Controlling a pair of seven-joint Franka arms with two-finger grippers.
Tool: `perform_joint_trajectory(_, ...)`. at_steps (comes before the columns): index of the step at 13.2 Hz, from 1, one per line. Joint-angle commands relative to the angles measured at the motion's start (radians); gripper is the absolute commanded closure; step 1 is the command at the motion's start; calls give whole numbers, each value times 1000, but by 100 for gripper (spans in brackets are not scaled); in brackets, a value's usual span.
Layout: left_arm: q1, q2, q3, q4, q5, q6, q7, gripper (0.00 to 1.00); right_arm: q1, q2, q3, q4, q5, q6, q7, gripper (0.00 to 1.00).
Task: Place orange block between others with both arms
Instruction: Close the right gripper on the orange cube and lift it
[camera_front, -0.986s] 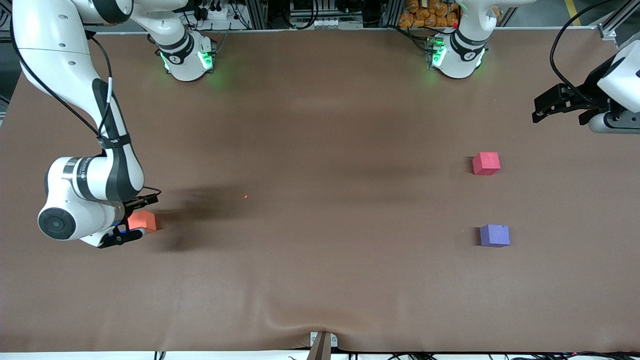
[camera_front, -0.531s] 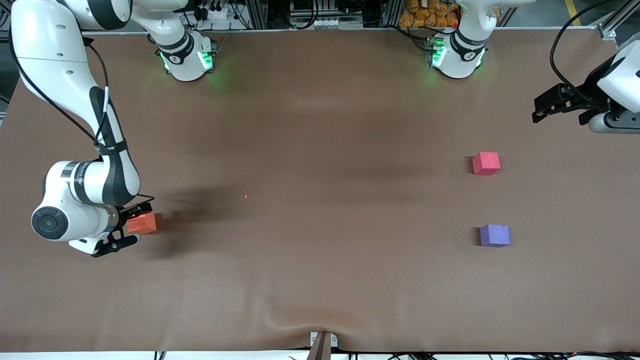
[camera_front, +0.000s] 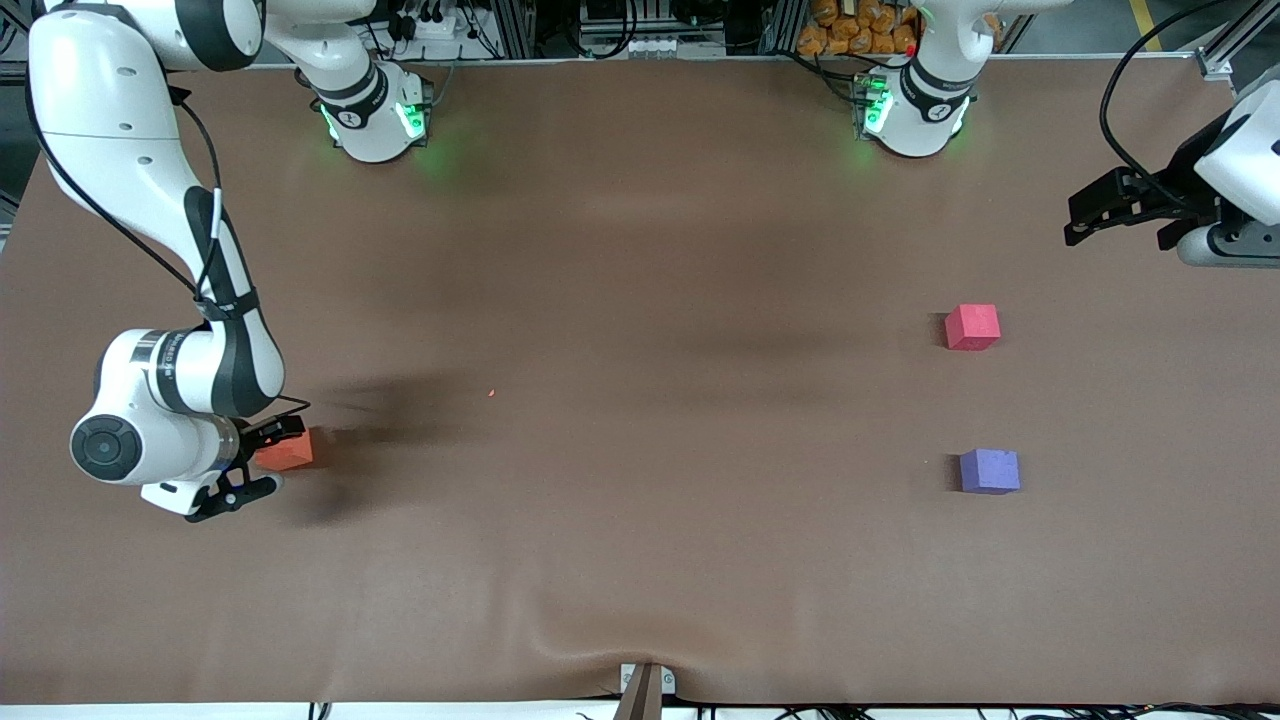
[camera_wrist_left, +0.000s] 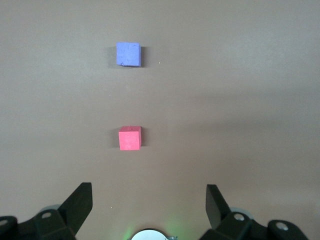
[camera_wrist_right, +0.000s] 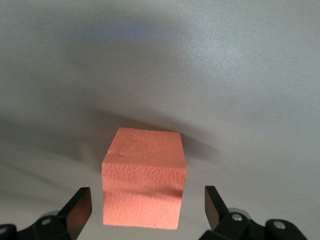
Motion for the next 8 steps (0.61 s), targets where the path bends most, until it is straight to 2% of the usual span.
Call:
perform_joint_trajectory(1,7,2,-5,10,0,2,18,0,-20,32,12,24,6,10,-14,0)
perform_joint_trajectory(2,9,2,-6,10,0,2,18,0,-21,36,12,24,44,10,-15,4)
perform_joint_trajectory(4,7,2,-6,10,0,2,18,0,-34,41,12,24,113,9,-18,19)
perform_joint_trajectory(5,7,2,-6,10,0,2,18,0,-34,41,12,26,113,9,-18,26)
perform_joint_trajectory(7,7,2,-6,10,0,2,18,0,-31,41,12,26,113,4,-18,48)
perform_joint_trajectory(8,9,2,-6,10,0,2,18,0,-26,38,14,27,113,4,-18,53)
